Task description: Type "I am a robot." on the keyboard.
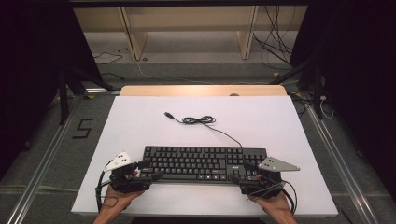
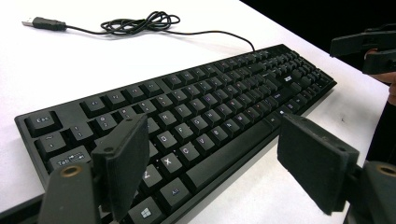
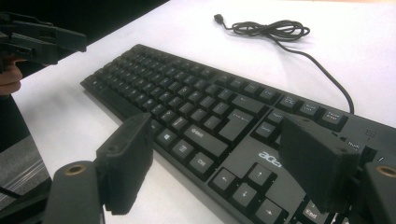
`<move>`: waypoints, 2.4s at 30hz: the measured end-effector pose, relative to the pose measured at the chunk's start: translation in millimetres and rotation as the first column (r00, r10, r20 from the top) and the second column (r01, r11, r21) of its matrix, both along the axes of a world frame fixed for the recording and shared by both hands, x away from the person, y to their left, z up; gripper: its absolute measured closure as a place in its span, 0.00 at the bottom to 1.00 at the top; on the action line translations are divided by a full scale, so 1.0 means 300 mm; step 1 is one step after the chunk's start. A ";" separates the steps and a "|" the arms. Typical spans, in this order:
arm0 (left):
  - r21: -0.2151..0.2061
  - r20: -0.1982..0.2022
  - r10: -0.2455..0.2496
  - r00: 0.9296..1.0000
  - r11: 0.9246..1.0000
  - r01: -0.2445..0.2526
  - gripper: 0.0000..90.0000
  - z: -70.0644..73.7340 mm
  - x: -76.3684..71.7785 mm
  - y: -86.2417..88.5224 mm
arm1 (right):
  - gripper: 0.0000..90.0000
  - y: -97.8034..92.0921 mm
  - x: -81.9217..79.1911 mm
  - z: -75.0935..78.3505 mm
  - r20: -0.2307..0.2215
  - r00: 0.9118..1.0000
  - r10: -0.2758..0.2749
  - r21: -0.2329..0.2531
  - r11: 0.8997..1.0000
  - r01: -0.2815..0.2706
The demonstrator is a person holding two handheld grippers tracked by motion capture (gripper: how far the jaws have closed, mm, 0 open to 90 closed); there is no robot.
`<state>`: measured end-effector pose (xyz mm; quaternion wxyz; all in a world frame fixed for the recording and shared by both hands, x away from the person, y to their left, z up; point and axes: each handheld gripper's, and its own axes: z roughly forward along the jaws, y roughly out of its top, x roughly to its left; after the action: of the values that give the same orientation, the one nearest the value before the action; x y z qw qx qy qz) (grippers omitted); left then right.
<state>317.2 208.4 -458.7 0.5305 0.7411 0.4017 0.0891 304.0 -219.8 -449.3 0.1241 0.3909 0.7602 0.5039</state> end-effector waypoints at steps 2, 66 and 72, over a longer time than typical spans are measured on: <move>0.000 0.000 0.001 1.000 1.000 -0.001 0.28 0.000 0.000 0.000 | 0.30 0.001 0.000 0.001 -0.001 1.000 0.000 0.001 1.000 0.000; 0.115 -0.055 0.125 0.991 0.986 -0.118 0.81 -0.032 0.034 0.047 | 0.90 0.368 0.226 -0.013 -0.106 0.990 0.093 -0.091 0.990 -0.103; 0.167 -0.078 0.155 0.985 0.976 -0.140 0.97 -0.045 0.043 0.060 | 1.00 0.408 0.245 -0.022 -0.115 0.988 0.098 -0.115 0.987 -0.111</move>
<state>330.2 226.3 -472.1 0.4422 0.7528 0.4709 0.1267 377.6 -97.3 -456.0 0.0791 0.3691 0.8145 0.4405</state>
